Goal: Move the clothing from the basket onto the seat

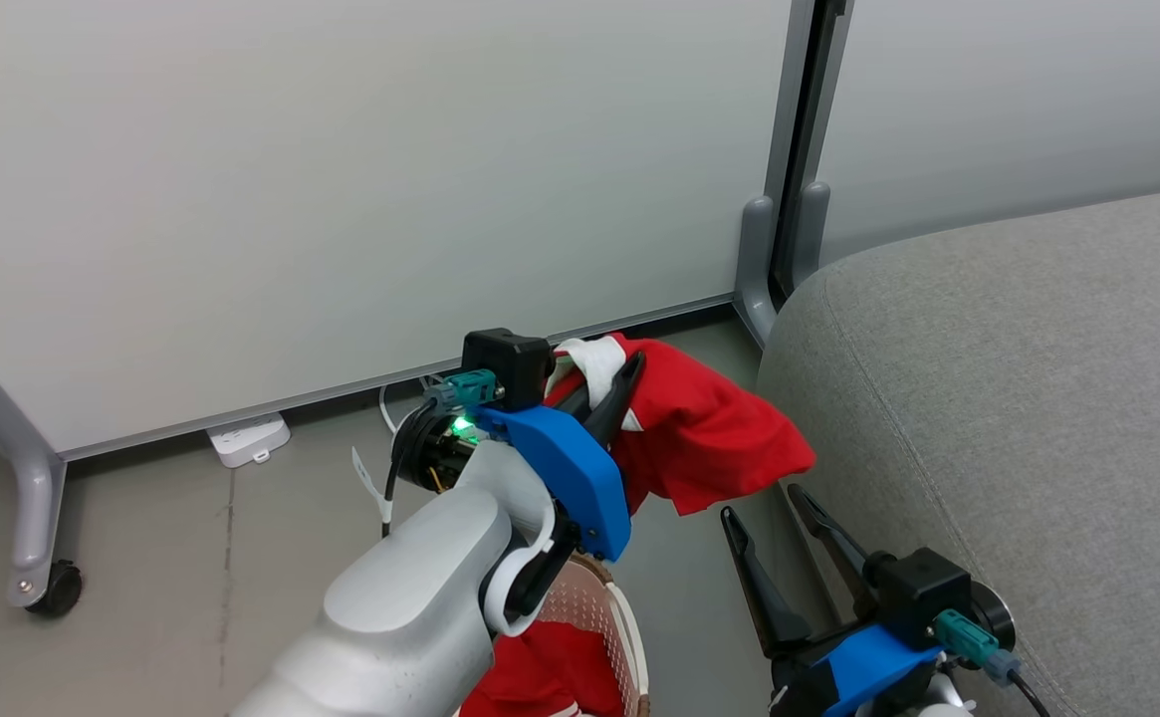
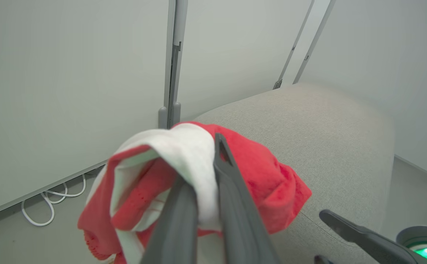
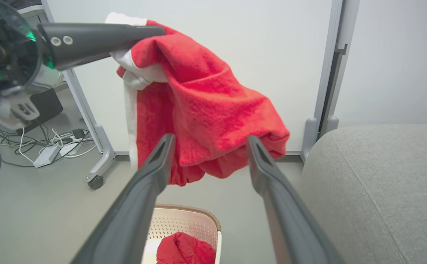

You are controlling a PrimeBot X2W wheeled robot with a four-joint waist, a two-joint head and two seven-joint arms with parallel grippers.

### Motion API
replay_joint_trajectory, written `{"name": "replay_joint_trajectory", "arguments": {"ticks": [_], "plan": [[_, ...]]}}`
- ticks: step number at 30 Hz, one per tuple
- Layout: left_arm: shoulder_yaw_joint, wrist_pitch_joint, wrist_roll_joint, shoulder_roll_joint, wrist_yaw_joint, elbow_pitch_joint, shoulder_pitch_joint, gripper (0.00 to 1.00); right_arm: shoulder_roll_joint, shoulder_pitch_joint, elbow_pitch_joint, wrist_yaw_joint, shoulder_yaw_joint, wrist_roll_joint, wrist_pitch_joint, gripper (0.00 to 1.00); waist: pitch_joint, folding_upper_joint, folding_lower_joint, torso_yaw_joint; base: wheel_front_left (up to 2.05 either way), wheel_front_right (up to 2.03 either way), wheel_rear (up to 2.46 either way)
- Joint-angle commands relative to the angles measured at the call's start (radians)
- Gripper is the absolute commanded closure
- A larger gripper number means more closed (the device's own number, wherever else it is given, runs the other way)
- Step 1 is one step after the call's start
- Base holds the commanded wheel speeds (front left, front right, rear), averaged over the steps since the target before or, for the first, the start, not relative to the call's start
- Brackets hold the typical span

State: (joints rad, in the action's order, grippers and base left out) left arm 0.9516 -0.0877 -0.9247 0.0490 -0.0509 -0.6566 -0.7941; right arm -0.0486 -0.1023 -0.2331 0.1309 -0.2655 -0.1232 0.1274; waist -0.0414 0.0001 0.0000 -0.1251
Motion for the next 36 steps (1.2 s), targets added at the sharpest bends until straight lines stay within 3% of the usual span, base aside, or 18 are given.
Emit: {"name": "replay_joint_trajectory", "arguments": {"ticks": [1, 11, 18, 26, 36], "plan": [[0.012, -0.008, -0.007, 0.003, -0.004, -0.009, -0.015, 1.0, -0.003, 0.009, 0.006, 0.0, -0.001, 0.006, -0.002, 0.0, 0.001, -0.0001, 0.0, 0.0, 0.0, 0.0, 0.0], [0.068, -0.04, -0.033, 0.003, -0.006, -0.064, -0.044, 1.0, -0.003, -0.01, 0.032, 0.0, -0.004, 0.007, -0.022, 0.0, 0.006, -0.0001, 0.0, 0.0, 0.0, 0.0, 0.0], [0.094, -0.053, -0.053, 0.002, -0.002, -0.089, -0.054, 1.0, -0.003, -0.084, 0.044, 0.0, -0.013, 0.051, -0.12, 0.0, 0.015, -0.0001, 0.0, 0.002, 0.0, 0.0, 0.0], [0.127, -0.061, -0.084, 0.003, -0.002, -0.082, -0.072, 1.0, -0.003, -0.215, -0.055, 0.0, -0.057, 0.101, -0.221, 0.0, 0.024, -0.0001, 0.0, 0.015, 0.0, 0.0, 0.0], [0.172, -0.07, -0.112, 0.002, -0.002, -0.073, -0.084, 1.0, -0.003, -0.357, -0.233, 0.0, -0.09, 0.114, -0.251, 0.0, 0.031, -0.0001, 0.0, 0.036, 0.0, 0.0, 0.0]]}}
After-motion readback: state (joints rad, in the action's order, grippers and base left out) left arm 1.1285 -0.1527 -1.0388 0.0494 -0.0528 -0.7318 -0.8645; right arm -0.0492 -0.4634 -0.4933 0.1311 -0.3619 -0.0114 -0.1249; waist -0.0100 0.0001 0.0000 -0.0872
